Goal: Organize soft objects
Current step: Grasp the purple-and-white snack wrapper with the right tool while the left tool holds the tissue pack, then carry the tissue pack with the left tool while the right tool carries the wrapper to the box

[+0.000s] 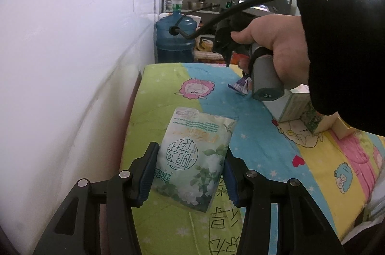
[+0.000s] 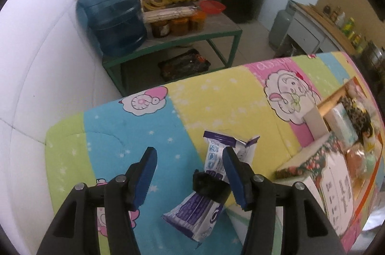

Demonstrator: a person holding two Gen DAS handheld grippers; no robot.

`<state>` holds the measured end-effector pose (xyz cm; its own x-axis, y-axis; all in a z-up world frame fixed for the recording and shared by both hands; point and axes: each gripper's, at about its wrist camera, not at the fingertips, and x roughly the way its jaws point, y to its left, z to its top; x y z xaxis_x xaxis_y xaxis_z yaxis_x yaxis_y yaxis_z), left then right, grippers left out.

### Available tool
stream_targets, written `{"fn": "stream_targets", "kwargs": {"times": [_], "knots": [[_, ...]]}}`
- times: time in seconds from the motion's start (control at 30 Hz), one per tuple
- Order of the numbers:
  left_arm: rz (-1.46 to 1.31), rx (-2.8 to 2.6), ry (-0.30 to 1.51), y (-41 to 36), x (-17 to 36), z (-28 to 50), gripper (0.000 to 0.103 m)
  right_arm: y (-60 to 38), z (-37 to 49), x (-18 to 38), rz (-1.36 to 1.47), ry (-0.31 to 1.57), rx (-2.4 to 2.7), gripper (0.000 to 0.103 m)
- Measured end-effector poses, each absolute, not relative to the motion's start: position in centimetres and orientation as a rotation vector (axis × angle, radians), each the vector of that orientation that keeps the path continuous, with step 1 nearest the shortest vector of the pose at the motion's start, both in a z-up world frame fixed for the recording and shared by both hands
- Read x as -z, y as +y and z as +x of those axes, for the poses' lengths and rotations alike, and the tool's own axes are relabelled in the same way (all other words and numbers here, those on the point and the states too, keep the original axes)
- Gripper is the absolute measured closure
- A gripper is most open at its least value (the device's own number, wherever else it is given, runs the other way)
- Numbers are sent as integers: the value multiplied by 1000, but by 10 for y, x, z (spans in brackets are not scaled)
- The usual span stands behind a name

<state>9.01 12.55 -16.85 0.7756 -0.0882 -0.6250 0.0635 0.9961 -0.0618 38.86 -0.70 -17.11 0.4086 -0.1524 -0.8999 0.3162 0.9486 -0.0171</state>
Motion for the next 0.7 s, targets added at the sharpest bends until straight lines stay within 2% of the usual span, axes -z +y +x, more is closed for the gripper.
{"fn": "stream_targets", "kwargs": {"times": [0.23,0.33,0.5,0.63,0.7], "knots": [[-41,78,676,124,166,90,52,-15,392,179,207,1196,363,46],[-45,74,675,124,165,89,52,-14,397,183,211,1223,372,39],[-47,64,672,125,164,88,52,-5,408,195,146,1267,375,19],[-47,58,674,126,164,85,52,8,416,204,42,1288,350,17],[-50,55,676,127,165,84,52,10,416,204,22,1279,342,20]]}}
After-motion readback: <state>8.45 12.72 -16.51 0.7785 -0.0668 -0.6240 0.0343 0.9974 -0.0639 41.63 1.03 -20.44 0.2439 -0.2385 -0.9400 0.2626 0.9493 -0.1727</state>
